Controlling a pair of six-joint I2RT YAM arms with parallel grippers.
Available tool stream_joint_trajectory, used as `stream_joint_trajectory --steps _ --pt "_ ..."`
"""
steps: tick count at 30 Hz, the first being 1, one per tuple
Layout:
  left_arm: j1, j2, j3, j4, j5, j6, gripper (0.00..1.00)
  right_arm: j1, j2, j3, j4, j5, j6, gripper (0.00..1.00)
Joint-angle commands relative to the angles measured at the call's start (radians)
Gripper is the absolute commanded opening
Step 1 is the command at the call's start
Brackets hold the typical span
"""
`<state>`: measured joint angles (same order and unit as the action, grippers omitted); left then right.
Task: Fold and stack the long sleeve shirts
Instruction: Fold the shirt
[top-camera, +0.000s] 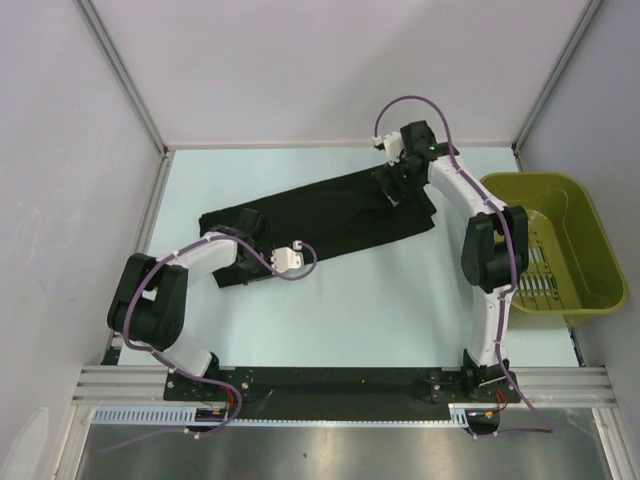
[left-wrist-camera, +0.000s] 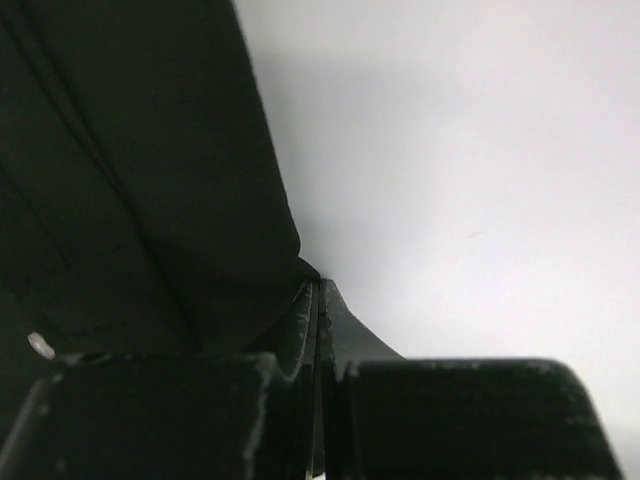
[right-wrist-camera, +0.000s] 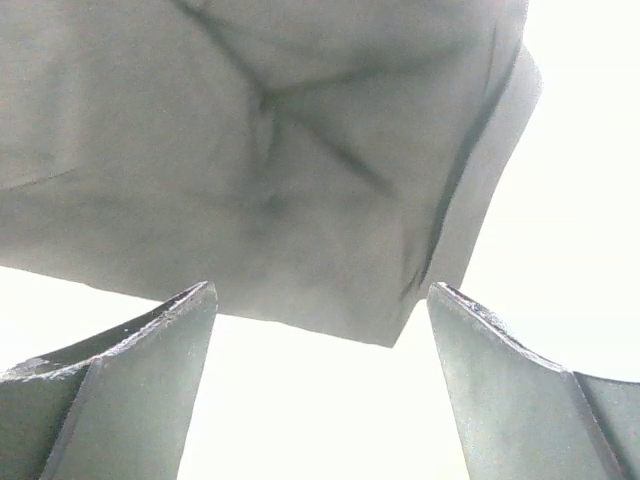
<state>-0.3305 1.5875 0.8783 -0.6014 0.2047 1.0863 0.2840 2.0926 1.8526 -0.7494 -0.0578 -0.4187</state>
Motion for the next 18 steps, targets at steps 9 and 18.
stream_joint_trajectory --steps 9,18 --pt "-0.439 -0.063 0.056 -0.184 0.292 -0.265 0.0 -0.103 -0.126 -0.219 -0.14 -0.234 0.189 0.71" --pt "-0.218 -0.072 0.258 -0.166 0.41 -0.44 0.57 -0.144 0.001 -0.196 -0.005 -0.172 0.27 0.47"
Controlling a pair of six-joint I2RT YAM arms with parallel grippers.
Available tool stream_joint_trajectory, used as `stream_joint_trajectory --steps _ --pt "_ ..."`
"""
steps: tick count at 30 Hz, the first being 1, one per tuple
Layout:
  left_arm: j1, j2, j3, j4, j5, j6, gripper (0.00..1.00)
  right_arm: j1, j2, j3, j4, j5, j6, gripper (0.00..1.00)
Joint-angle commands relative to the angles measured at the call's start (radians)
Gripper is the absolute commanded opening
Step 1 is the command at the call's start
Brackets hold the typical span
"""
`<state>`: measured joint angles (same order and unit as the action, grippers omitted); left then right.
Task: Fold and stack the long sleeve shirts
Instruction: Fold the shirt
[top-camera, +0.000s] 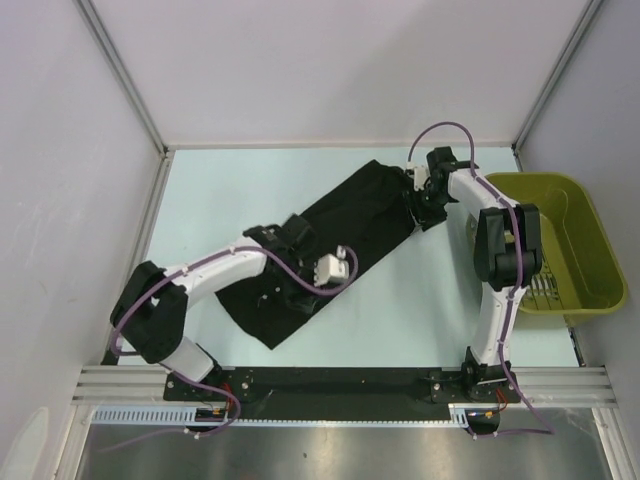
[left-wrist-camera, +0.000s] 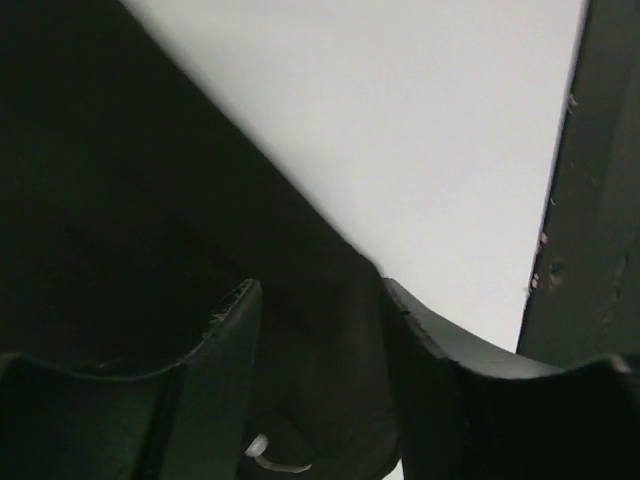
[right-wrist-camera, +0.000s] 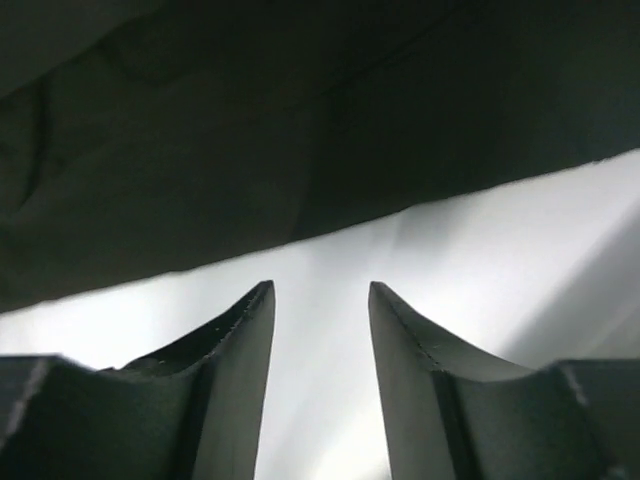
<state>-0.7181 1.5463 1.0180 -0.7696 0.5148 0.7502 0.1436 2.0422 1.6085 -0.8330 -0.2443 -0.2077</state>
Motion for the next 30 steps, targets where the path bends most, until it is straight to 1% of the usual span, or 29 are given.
stream_joint_trajectory --steps 1,2,3,4,5,6,8,9,12,14,16,19,23,24,27,28,30 --pt "0.208 -0.023 0.138 0.001 0.099 -0.115 0.57 -0.004 0.065 0.056 0.103 0.019 0.067 0.44" --pt "0.247 -0.009 0.18 -0.003 0.091 -0.129 0.57 -0.003 0.079 0.065 0.11 0.02 0.076 0.42" --pt "0.323 0.017 0.198 0.001 0.08 -0.135 0.57 0.002 0.111 0.088 0.117 0.029 0.077 0.41" --pt "0.359 0.037 0.214 0.009 0.065 -0.159 0.57 0.002 0.125 0.097 0.123 0.037 0.079 0.39" --pt "0.393 0.055 0.241 0.024 0.041 -0.17 0.57 0.007 0.139 0.108 0.126 0.045 0.08 0.38" --pt "0.451 0.099 0.257 0.024 0.013 -0.173 0.56 0.011 0.163 0.122 0.13 0.046 0.079 0.38" --pt "0.499 0.141 0.287 0.042 -0.028 -0.195 0.56 0.019 0.188 0.139 0.132 0.056 0.076 0.37" --pt "0.541 0.165 0.297 0.046 -0.048 -0.198 0.56 0.024 0.197 0.146 0.133 0.062 0.068 0.37" --pt "0.604 0.245 0.323 0.059 -0.076 -0.23 0.56 0.047 0.239 0.192 0.132 0.082 0.053 0.37" --pt "0.638 0.291 0.332 0.069 -0.062 -0.255 0.55 0.059 0.272 0.235 0.126 0.089 0.045 0.36" --pt "0.648 0.322 0.34 0.075 -0.05 -0.275 0.54 0.066 0.311 0.267 0.124 0.096 0.03 0.36" --pt "0.657 0.36 0.344 0.067 -0.02 -0.285 0.52 0.085 0.364 0.37 0.107 0.115 0.013 0.36" --pt "0.666 0.382 0.327 0.038 0.022 -0.282 0.5 0.123 0.478 0.565 0.081 0.169 -0.009 0.36" --pt "0.669 0.383 0.321 0.035 0.031 -0.284 0.48 0.128 0.496 0.592 0.077 0.178 -0.015 0.36" --pt "0.683 0.382 0.295 0.024 0.044 -0.291 0.34 0.158 0.551 0.678 0.081 0.22 -0.044 0.36" --pt "0.686 0.38 0.289 0.023 0.041 -0.292 0.2 0.168 0.562 0.692 0.09 0.232 -0.053 0.36" --pt "0.697 0.379 0.272 0.018 0.021 -0.293 0.09 0.188 0.588 0.723 0.122 0.278 -0.081 0.36"
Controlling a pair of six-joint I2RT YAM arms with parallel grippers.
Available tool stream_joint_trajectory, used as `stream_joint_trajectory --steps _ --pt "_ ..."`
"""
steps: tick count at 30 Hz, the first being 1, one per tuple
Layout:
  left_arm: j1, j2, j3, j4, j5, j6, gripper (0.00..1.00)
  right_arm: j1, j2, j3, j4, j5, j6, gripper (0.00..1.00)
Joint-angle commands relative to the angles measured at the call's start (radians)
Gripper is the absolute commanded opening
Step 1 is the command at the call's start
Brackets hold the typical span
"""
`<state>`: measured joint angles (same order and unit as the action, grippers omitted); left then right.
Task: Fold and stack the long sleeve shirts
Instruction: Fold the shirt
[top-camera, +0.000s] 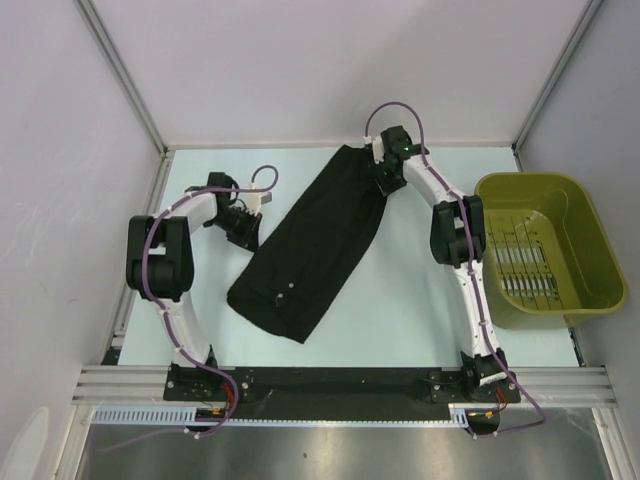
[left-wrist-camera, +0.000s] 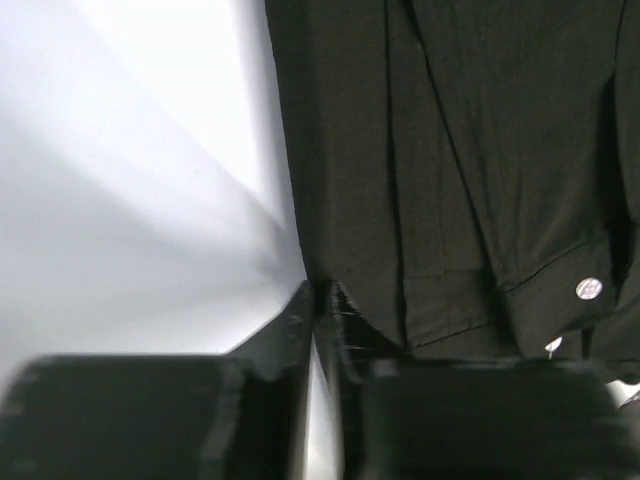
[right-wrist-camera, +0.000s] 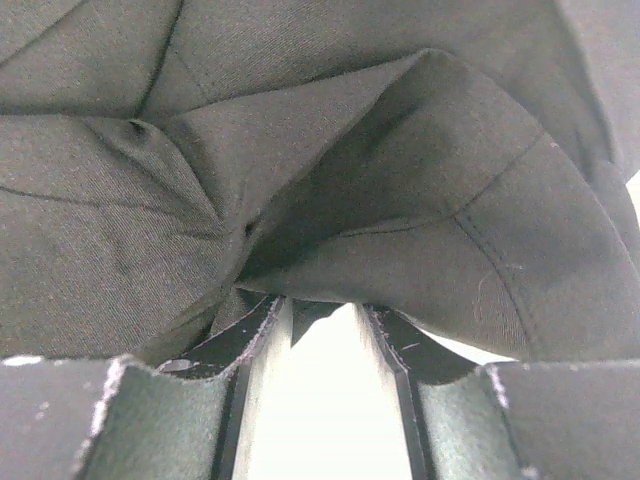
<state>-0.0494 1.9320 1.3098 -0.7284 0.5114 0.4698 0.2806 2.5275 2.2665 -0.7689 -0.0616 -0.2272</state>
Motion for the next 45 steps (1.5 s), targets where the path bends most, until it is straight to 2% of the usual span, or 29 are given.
stream_joint_trajectory --steps 1,4,10,17,21,22,23,25,26,30,31,32,34,38,42,45 --pt "0.031 -0.01 -0.026 -0.035 0.021 -0.007 0.01 0.058 0.118 0.088 0.059 0.115 -0.079 0.36" --pt "0.028 -0.021 -0.052 -0.081 0.056 0.045 0.0 0.065 0.146 0.134 0.095 0.163 -0.119 0.36" --pt "-0.033 -0.056 -0.156 -0.109 0.026 0.13 0.0 0.072 0.149 0.119 0.235 0.195 -0.187 0.37" --pt "-0.128 -0.111 -0.282 -0.072 0.067 0.069 0.0 0.072 0.111 0.073 0.379 0.227 -0.274 0.43" --pt "-0.174 -0.123 -0.328 -0.054 0.105 0.015 0.0 0.062 0.054 0.035 0.402 0.25 -0.304 0.54" --pt "-0.179 -0.126 -0.325 -0.04 0.114 0.007 0.0 0.058 0.036 0.027 0.39 0.252 -0.307 0.57" --pt "-0.178 -0.126 -0.322 -0.039 0.127 -0.012 0.0 0.052 0.001 -0.001 0.36 0.247 -0.307 0.66" --pt "-0.167 -0.119 -0.302 -0.049 0.148 -0.028 0.0 0.048 -0.045 -0.028 0.31 0.229 -0.304 0.7" --pt "-0.159 -0.122 -0.296 -0.055 0.182 -0.026 0.02 0.048 -0.065 -0.048 0.259 0.221 -0.287 0.74" --pt "-0.092 -0.169 -0.284 -0.043 0.228 -0.01 0.34 0.025 -0.229 -0.163 0.139 0.131 -0.204 0.76" --pt "-0.067 -0.182 -0.27 -0.039 0.231 -0.01 0.37 0.02 -0.257 -0.22 0.113 0.094 -0.186 0.76" --pt "-0.06 -0.183 -0.259 -0.037 0.233 -0.007 0.41 0.016 -0.277 -0.24 0.102 0.073 -0.172 0.74" --pt "-0.055 -0.167 -0.221 -0.035 0.231 -0.007 0.41 -0.001 -0.314 -0.284 0.085 0.004 -0.1 0.72" --pt "-0.055 -0.134 -0.193 0.016 0.256 -0.072 0.41 -0.024 -0.291 -0.277 -0.018 -0.161 0.047 0.54" --pt "-0.055 -0.087 -0.17 0.098 0.276 -0.161 0.4 -0.009 -0.28 -0.332 0.006 -0.24 0.086 0.43" --pt "-0.055 -0.059 -0.152 0.142 0.286 -0.213 0.4 -0.014 -0.23 -0.311 0.006 -0.277 0.111 0.4"
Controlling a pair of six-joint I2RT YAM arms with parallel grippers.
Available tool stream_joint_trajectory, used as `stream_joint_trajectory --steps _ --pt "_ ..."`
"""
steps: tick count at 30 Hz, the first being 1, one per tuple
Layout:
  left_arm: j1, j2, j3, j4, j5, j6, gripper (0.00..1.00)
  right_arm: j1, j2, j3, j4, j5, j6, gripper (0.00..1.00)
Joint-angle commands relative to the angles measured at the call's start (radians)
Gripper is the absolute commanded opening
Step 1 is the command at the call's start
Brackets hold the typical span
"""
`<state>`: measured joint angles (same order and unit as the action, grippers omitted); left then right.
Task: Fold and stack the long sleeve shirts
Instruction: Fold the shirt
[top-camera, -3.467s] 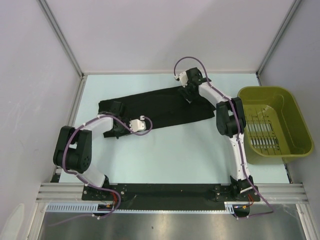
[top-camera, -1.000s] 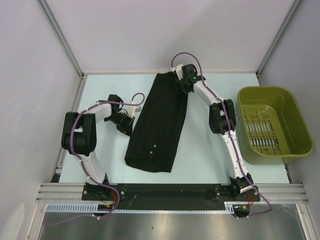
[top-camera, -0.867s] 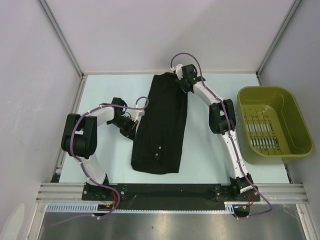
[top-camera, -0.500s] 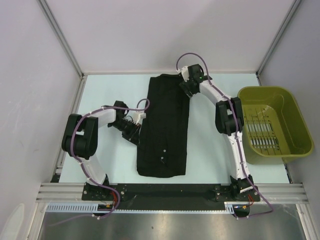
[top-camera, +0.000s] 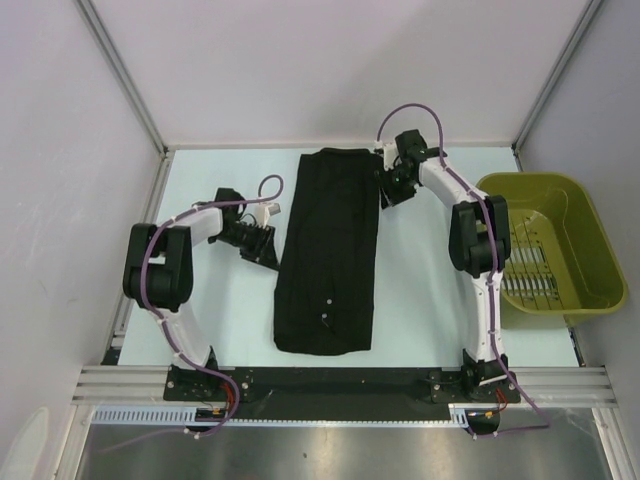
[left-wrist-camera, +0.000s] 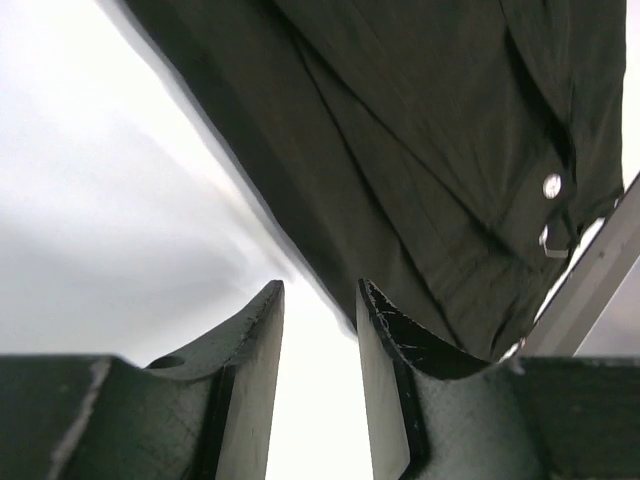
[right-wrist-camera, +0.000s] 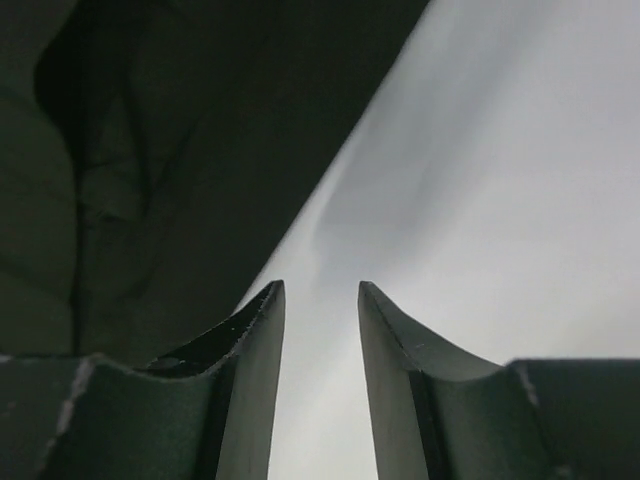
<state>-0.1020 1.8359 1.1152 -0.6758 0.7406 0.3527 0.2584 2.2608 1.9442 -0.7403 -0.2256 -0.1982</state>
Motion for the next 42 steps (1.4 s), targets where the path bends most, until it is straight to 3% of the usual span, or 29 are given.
stream_joint_trajectory --steps 1,9,12,15,18,19,34,39,42 --pt "-0.002 0.042 0.043 0.1 0.068 -0.107 0.4 0.007 0.049 0.019 -0.022 -0.119 0.088 0.4" --pt "-0.002 0.08 0.051 0.137 0.085 -0.143 0.42 0.001 0.138 0.045 -0.025 -0.19 0.129 0.42" --pt "-0.002 0.086 0.055 0.137 0.075 -0.143 0.42 0.002 0.169 0.053 -0.025 -0.19 0.135 0.38" --pt "-0.002 0.092 0.057 0.14 0.059 -0.147 0.41 0.018 0.181 0.052 -0.03 -0.187 0.135 0.29" --pt "-0.005 0.095 0.054 0.16 0.04 -0.165 0.41 0.041 0.19 0.048 -0.042 -0.147 0.128 0.11" --pt "-0.005 0.095 0.054 0.166 0.037 -0.172 0.42 0.041 0.194 0.05 -0.047 -0.133 0.126 0.0" --pt "-0.038 0.109 0.005 0.22 0.02 -0.234 0.38 -0.011 0.203 0.16 -0.057 0.184 0.083 0.0" --pt "-0.041 0.125 0.009 0.229 0.042 -0.262 0.4 -0.007 0.191 0.161 -0.068 0.146 0.072 0.0" --pt "-0.045 0.08 -0.018 0.239 0.127 -0.23 0.43 -0.007 0.161 0.13 -0.094 0.089 0.046 0.02"
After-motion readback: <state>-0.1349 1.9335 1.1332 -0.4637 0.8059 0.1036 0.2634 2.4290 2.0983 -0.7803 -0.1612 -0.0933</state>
